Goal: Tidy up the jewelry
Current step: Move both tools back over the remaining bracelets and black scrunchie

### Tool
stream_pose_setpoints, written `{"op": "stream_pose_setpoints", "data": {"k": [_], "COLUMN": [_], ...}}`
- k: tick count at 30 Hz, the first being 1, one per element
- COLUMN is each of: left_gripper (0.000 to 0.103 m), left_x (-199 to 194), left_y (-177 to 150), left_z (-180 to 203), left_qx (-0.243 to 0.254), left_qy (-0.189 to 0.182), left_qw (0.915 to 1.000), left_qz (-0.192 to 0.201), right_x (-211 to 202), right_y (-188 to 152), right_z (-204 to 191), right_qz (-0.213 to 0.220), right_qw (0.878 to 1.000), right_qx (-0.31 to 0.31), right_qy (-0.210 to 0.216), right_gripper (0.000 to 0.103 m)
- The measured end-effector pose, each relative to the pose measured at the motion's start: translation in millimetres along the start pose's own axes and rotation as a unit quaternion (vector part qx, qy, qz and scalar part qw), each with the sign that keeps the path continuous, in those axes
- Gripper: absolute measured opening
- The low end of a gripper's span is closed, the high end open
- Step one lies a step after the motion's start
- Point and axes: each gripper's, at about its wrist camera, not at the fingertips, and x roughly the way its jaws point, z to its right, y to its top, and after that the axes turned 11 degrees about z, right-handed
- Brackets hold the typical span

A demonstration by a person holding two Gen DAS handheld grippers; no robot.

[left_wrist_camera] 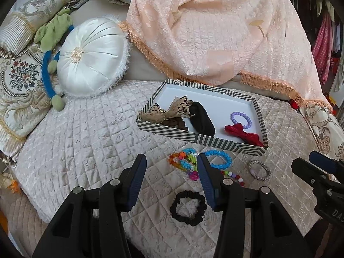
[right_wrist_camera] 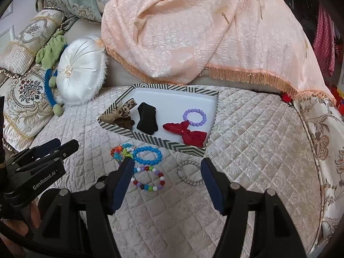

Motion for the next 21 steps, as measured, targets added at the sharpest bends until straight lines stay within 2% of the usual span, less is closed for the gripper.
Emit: {"op": "stream_pose_setpoints", "data": {"k": [14, 21], "left_gripper": [0.029, 0.029], "left_x": [-5, 2], "left_y": [-4, -10], "left_z": [-8, -15], "left_qx": [-0.004, -0.024], "left_qy": [0.004, -0.015], "left_qw": [1.0, 0.9993], "left_qz": [-0.004, -0.024], "right_x": [-1, 8], "right_y": [-7, -16], "right_z": [2, 8], "right_qz": [-0.007, -0.022], "right_qw": [1.0, 1.0], "right_qx": [0.0, 0.0], "right_qy": [-0.001, 0.0], "right_gripper": [0.069, 0.069]}}
